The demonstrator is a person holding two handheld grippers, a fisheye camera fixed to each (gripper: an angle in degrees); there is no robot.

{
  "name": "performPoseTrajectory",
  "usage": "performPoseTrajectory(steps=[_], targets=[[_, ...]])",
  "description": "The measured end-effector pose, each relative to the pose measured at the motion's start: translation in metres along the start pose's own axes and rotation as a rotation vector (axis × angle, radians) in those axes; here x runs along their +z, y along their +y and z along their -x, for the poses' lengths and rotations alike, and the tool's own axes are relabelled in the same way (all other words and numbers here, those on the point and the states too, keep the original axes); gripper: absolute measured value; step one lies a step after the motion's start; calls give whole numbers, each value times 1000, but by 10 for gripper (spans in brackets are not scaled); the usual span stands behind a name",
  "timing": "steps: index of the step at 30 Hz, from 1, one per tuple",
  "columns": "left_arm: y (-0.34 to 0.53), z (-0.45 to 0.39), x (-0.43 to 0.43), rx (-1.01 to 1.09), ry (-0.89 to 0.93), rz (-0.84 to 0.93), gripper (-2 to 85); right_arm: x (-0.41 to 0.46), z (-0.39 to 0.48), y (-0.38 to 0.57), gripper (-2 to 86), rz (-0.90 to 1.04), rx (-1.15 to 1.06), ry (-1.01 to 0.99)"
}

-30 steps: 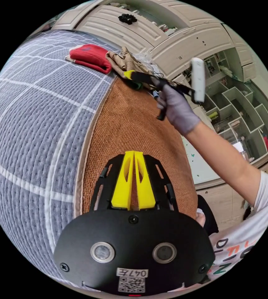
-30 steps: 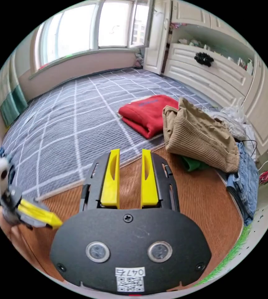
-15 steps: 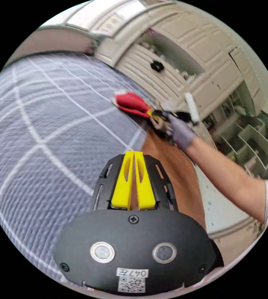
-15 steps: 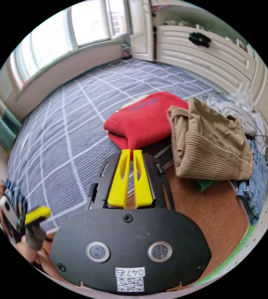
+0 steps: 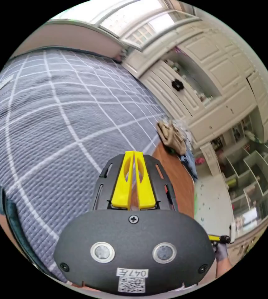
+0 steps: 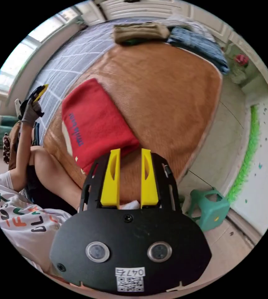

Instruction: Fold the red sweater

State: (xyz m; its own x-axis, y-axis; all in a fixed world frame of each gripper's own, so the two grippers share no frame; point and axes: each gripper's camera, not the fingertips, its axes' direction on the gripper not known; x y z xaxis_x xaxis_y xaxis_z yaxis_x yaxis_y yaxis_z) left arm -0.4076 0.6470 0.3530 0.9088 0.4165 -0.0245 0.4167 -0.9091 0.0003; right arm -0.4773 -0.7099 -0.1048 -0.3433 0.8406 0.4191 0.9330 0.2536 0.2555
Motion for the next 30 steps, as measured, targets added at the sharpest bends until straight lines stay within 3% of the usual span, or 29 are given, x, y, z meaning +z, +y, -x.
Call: performPoseTrajectory(steps=[5,12,20,24,26,28,30], targets=[[17,-107,72,287,240,326,-10,-27,-20,117,68,-255,137,-10],[78,-228,111,551,348,659,-10,47,25,151,-3,-303,20,-249],[144,-330,120,769,86,909,-10,149,51,122,-12,-91,-38,-213],[171,-369,110,850,48,1102,-10,159,35,118,-12,-121,20,-132],[212,-409,95,995,17,1261,-10,157,27,124,-12,-176,75,-27],[232,-436,74,1084,-32,1274,-10,155,22,133,-12,-229,88,-22],[226,-451,50,1067,-68,1177,-10,154,17,148,-11,-307,70,-102]])
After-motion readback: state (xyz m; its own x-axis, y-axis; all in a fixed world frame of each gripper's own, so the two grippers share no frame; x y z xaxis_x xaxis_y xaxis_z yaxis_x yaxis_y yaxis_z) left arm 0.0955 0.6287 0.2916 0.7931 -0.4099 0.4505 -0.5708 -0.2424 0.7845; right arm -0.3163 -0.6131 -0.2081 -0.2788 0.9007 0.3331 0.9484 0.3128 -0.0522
